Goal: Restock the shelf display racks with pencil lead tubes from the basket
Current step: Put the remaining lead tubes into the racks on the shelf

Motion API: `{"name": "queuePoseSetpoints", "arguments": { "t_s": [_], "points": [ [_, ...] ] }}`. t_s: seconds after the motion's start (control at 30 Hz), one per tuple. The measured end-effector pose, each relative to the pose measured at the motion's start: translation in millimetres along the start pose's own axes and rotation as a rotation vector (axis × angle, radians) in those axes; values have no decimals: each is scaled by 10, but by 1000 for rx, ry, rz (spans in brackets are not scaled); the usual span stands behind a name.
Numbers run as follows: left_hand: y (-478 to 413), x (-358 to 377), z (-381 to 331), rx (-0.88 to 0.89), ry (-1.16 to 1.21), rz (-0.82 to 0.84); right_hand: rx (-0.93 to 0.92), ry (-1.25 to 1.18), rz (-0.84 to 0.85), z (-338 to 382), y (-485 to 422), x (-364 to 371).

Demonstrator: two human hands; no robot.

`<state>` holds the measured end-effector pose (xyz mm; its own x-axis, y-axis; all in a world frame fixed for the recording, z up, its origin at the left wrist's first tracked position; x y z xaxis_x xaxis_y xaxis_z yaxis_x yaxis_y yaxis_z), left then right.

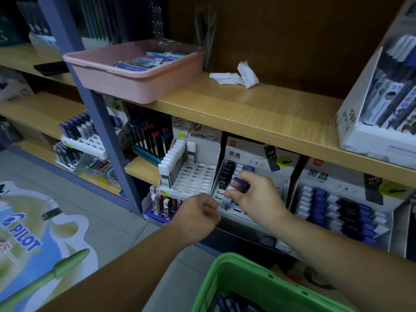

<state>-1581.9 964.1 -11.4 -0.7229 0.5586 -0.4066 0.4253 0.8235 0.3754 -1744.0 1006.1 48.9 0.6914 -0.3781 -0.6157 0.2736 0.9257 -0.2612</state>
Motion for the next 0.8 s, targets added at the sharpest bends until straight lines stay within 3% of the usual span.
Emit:
{"name": "queuePoseSetpoints", "arguments": {
  "t_s": [0.27, 0.53, 0.63, 0.8],
  "points": [
    [25, 44, -30, 7, 14, 25, 22, 47, 31, -94, 8, -49],
    [64, 86, -92, 10, -1, -1, -22, 179, 254, -67, 18, 69],
    [92, 75, -133, 9, -9, -22, 60, -12, 218, -25, 28, 0],
    [247, 204, -297, -33, 171, 95, 553, -780, 89, -60, 139, 13]
  ]
}}
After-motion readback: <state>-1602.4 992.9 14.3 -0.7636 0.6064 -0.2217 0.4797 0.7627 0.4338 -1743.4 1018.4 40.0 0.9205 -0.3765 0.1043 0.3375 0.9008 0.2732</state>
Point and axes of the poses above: each hand's wrist, its own y-axis away from the middle knuckle, its own x-axis out of the palm, z = x × y, the point moved 8 cm from there along -y, towards the middle knuckle, and after that the axes turned 8 degrees about -x, right-handed, at the moved point
